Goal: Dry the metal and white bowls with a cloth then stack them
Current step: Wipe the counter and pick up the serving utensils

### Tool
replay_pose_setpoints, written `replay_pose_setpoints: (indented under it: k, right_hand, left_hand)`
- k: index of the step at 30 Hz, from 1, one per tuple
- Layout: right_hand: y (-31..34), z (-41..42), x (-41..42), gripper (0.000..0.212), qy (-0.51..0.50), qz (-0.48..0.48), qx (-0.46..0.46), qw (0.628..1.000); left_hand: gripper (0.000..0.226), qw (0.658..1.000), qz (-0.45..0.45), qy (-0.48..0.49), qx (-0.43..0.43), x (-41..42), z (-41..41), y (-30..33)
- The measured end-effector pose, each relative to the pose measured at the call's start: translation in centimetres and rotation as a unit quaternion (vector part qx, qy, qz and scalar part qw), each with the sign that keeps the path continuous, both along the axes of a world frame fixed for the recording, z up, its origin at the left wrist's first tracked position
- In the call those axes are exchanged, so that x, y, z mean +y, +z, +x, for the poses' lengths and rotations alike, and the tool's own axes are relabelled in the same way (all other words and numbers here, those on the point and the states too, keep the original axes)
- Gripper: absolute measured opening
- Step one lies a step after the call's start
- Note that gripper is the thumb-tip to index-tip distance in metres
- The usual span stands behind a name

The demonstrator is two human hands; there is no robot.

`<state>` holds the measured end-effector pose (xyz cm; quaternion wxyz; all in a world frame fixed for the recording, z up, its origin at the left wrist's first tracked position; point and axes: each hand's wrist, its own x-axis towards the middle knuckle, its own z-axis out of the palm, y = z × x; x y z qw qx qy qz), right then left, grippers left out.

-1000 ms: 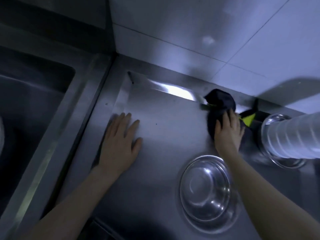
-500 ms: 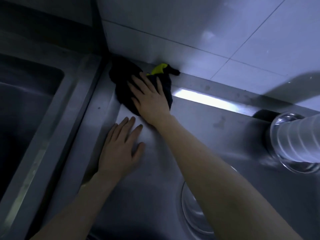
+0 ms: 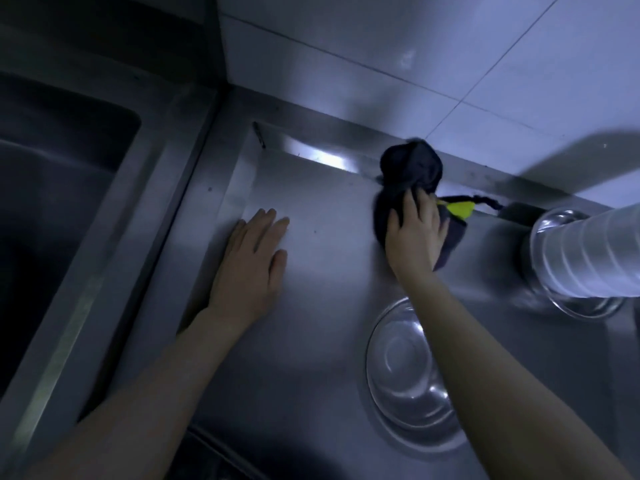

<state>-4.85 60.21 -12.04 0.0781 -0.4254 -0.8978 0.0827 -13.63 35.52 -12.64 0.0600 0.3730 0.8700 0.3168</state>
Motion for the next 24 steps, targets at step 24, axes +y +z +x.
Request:
replay_pose_setpoints:
  k: [24]
  right_hand:
    - [1.1, 0.4, -11.0, 0.054, 0.187, -0.049, -0.040, 0.980]
  left_hand:
    - [0.044, 0.993, 0.009, 0.062, -0.101, -13.4, 6.2, 5.9]
